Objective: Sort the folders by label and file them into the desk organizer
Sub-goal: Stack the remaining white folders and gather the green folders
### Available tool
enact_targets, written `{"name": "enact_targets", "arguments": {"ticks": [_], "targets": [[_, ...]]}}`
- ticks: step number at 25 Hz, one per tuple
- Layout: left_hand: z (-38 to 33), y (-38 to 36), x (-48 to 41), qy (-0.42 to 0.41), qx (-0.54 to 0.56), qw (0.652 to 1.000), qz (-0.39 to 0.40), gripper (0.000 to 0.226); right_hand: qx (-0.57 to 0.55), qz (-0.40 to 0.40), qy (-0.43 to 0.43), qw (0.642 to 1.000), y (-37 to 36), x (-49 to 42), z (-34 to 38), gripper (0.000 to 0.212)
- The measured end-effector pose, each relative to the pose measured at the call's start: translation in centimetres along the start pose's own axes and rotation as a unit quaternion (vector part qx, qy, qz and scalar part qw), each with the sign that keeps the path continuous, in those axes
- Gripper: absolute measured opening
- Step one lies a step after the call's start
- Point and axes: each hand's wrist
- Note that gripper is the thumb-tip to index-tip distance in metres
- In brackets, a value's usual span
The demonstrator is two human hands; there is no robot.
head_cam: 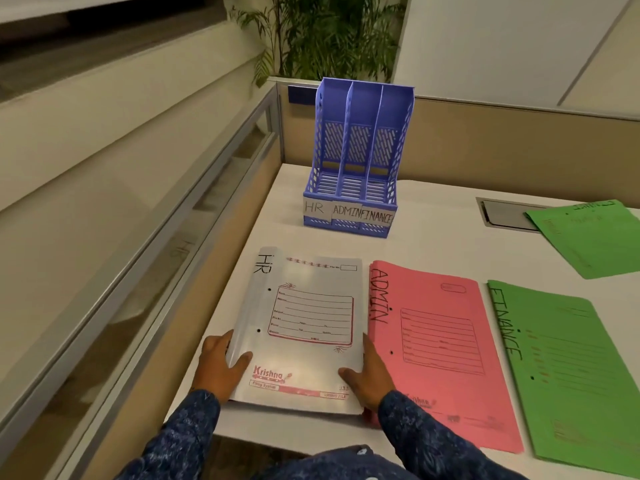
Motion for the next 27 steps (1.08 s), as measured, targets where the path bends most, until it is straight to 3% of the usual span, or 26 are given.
{"name": "enact_targets", "arguments": {"ticks": [3,6,15,23,27], "targets": [[0.7,0.2,-0.1,0.007,-0.003,1.0,-0.01,0.05,0.051,0.015,-0.008,0.999,-0.6,0.5,0.6,0.074],[1.3,0.5,-0.2,0.014,0.001,1.0,-0.002,0.052,0.14,0.02,-0.015,0.99,-1.2,1.0,0.8,0.091],[1.9,-0.3,0.2,-0.023,-0.036,0.999,-0.017,0.069,0.281,-0.021,0.064,0.957,-0.8,1.7,0.0,0.071],[-0.4,-2.3,0.7,-0.131,-0.156,0.977,-0.059,0.076,0.332,-0.072,0.096,0.936,0.9,2.8,-2.4,0.08],[-2.1,-4.8,0.9,-0.18,-0.185,0.966,-0.02,0.082,0.373,-0.078,0.085,0.921,2.3,3.7,-4.2,0.086]]}}
Point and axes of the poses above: each hand's wrist, its own x-axis away from the middle knuckle, its own y-axis out of the back of the hand, z = x × y, and after that the axes turned 8 degrees about x, right-handed
